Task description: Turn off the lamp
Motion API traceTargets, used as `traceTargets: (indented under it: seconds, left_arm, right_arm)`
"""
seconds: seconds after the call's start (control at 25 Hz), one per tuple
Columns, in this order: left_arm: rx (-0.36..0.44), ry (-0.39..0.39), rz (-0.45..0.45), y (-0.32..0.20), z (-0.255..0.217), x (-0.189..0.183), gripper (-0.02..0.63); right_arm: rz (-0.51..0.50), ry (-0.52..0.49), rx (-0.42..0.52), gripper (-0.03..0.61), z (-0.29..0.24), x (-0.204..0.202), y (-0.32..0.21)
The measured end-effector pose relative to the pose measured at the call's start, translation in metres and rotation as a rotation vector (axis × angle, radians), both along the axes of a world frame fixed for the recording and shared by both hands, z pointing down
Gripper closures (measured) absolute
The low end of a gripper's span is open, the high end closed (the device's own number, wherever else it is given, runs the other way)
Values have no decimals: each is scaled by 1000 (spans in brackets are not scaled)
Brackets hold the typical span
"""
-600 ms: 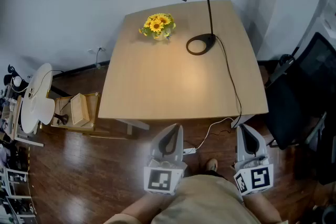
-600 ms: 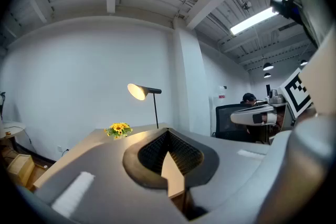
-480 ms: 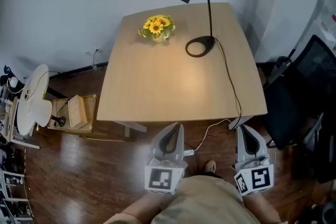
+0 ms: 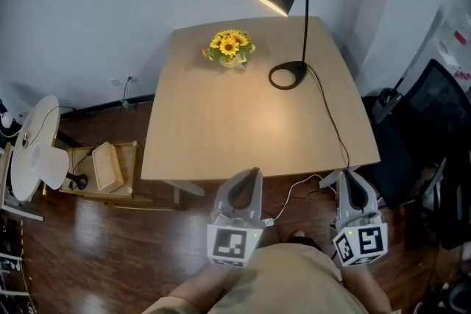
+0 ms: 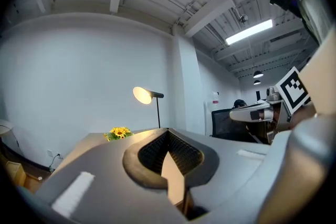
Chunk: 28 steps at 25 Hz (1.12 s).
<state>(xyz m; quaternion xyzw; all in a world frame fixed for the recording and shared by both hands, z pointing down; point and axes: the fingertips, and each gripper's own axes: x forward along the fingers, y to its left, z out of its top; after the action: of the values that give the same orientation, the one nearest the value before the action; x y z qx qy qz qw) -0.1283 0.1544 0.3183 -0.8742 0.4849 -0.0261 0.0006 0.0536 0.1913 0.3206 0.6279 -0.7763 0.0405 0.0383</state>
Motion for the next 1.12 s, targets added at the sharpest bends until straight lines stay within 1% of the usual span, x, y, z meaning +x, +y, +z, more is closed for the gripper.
traceTargets:
  seconds: [0.2,0.48,0.68,1.12]
  left_arm:
    - [-6,6,-1,-9,5,-28,627]
    - [23,8,11,-43,-7,-25,627]
    - [11,-12,-6,-83,-2,-7,627]
    - [-29,-54,-92,-203,23,57,626]
  right_arm:
    - [-6,34,2,580,-4,-30,-11]
    - [3,47,22,580,-12,-29,-49]
    - [-25,42,18,580,-3,-15,-97]
    - [-142,51,-18,580,29,44,-245]
